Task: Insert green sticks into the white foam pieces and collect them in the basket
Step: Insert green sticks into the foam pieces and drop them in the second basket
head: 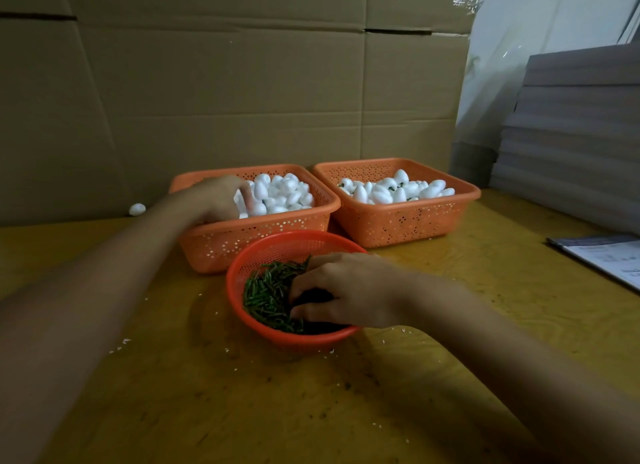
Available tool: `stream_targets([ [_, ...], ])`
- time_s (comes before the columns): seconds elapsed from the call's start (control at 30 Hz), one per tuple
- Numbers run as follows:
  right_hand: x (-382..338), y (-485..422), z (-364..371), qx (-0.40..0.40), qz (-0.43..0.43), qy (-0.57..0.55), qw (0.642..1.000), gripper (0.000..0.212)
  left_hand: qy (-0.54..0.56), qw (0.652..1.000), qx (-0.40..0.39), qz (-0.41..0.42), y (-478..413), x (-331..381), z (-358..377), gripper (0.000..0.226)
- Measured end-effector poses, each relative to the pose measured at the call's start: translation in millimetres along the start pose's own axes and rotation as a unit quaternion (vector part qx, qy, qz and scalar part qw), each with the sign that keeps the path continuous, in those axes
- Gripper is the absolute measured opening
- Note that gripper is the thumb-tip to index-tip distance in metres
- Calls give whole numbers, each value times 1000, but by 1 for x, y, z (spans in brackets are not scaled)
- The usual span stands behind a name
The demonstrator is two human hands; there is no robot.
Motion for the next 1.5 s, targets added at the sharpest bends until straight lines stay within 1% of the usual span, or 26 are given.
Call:
stream_targets([
  [0.1, -1, 0, 0, -5, 1, -1, 1000, 35, 52, 997, 55, -6, 10, -1, -18, 47],
  [0.13, -1, 1, 0, -5, 2, -1, 1000, 35, 78, 993, 84, -6, 16, 1, -26, 48],
  [0.2, -2, 2, -1, -5, 3, 3, 1000, 36, 158, 976, 151, 5, 36, 11, -42, 39],
  [0.27, -3, 2, -1, -3, 3, 0, 1000, 36, 242, 948, 204, 29, 63, 25, -47, 31],
  [0.33, -3, 3, -1, -3, 1, 0, 1000, 36, 327, 917, 223, 54, 96, 43, -36, 32],
  [0.4, -4, 2, -2, 1, 1, 2, 1000, 37, 399, 888, 210, 90, 130, 60, -16, 35],
  [0.47, -3, 2, -2, 1, 4, 4, 1000, 39, 436, 867, 210, 122, 160, 69, 2, 41],
  [0.53, -3, 2, -2, -2, 6, 8, 1000, 41, 435, 855, 245, 139, 180, 68, 12, 51],
  [0.6, -5, 2, -2, -6, 4, 15, 1000, 42, 412, 850, 290, 155, 192, 65, 20, 56],
  [0.7, -7, 2, -3, -7, 4, 27, 1000, 42, 344, 847, 353, 200, 204, 70, 23, 45],
  [0.77, -7, 3, -3, -1, 1, 24, 1000, 40, 345, 836, 371, 212, 206, 68, 24, 44],
  [0.9, -9, 4, -6, 31, -19, 2, 999, 33, 375, 820, 373, 219, 207, 64, 26, 34],
  [0.97, -9, 3, -11, 62, -29, -16, 998, 30, 382, 821, 370, 208, 205, 61, 27, 31],
  [1.1, -11, 4, -18, 112, -49, -32, 992, 22, 400, 822, 357, 193, 203, 59, 30, 39],
  [1.17, -13, 7, -23, 146, -59, -35, 987, 18, 440, 812, 337, 183, 200, 58, 32, 45],
  [1.23, -15, 9, -27, 176, -69, -36, 981, 15, 466, 804, 326, 173, 198, 56, 33, 45],
  [1.3, -16, 8, -26, 180, -75, -41, 980, 13, 463, 804, 331, 170, 197, 54, 32, 41],
  [1.4, -15, 5, -18, 146, -76, -49, 985, 13, 451, 805, 339, 183, 198, 56, 29, 37],
  [1.5, -13, 4, -17, 139, -74, -56, 986, 13, 441, 803, 352, 192, 199, 57, 28, 34],
])
Point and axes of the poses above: each hand's wrist, its own y-axis away from the middle knuckle, its own z-axis out of the palm, x = y × z, the point moved 9 cm from there along -y, towards the middle knuckle, and after that the axes turned 12 degrees about -y, right-handed, at the moved point
